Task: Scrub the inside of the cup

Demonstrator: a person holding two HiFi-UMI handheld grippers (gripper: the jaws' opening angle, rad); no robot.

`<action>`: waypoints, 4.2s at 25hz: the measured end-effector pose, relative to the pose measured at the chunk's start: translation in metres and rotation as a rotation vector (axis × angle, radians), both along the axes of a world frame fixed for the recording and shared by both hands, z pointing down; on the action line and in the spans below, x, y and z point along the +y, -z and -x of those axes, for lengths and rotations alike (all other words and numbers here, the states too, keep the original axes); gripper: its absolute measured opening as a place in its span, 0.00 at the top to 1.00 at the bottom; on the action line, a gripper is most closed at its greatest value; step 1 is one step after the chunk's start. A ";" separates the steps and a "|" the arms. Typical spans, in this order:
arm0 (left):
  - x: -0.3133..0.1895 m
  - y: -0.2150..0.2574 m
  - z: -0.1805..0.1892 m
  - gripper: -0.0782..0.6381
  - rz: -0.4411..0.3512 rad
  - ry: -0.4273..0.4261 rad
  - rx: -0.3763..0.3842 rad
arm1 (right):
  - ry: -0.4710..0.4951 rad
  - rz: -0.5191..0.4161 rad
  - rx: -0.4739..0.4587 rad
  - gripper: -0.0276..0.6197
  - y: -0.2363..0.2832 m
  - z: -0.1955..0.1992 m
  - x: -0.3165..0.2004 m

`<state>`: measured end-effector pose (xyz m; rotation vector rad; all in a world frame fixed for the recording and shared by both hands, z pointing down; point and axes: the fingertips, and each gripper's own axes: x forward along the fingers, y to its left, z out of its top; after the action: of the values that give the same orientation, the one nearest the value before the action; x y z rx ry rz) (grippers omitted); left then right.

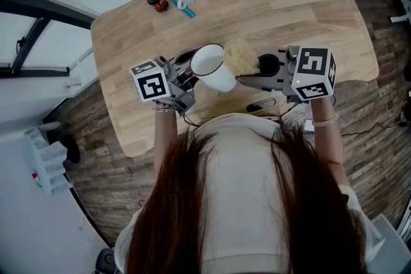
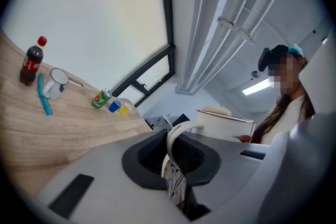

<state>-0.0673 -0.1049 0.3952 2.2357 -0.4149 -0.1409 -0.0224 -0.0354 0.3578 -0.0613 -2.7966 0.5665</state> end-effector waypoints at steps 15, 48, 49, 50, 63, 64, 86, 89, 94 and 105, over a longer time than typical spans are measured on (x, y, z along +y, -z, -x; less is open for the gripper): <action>-0.020 -0.023 0.018 0.86 0.067 0.173 -0.185 | -0.140 -0.058 0.104 0.85 -0.019 0.002 -0.018; -0.047 -0.042 0.062 0.86 0.081 0.630 -0.591 | -0.543 -0.364 0.527 0.85 -0.069 0.029 -0.064; -0.047 -0.041 0.063 0.86 0.073 0.638 -0.604 | -0.542 -0.366 0.534 0.85 -0.070 0.030 -0.063; -0.047 -0.041 0.063 0.86 0.065 0.644 -0.616 | -0.540 -0.367 0.540 0.85 -0.071 0.031 -0.063; -0.047 -0.031 0.060 0.86 -0.054 0.638 -0.723 | -0.481 -0.348 0.565 0.85 -0.074 0.039 -0.052; -0.047 -0.030 0.059 0.86 -0.069 0.635 -0.734 | -0.477 -0.344 0.565 0.85 -0.075 0.040 -0.051; -0.047 -0.028 0.049 0.86 -0.185 0.612 -0.832 | -0.408 -0.252 0.528 0.85 -0.082 0.053 -0.035; -0.050 -0.027 0.058 0.86 -0.190 0.650 -0.843 | -0.411 -0.248 0.530 0.85 -0.084 0.051 -0.033; -0.049 -0.021 0.069 0.86 -0.196 0.705 -0.825 | -0.425 -0.241 0.531 0.85 -0.084 0.044 -0.028; -0.028 0.002 0.105 0.86 -0.232 0.858 -0.817 | -0.578 -0.180 0.476 0.85 -0.078 0.010 -0.029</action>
<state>-0.1725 -0.1326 0.3936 2.0966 -1.8574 0.3126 -0.0329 -0.0649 0.4360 0.8261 -2.3535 0.3762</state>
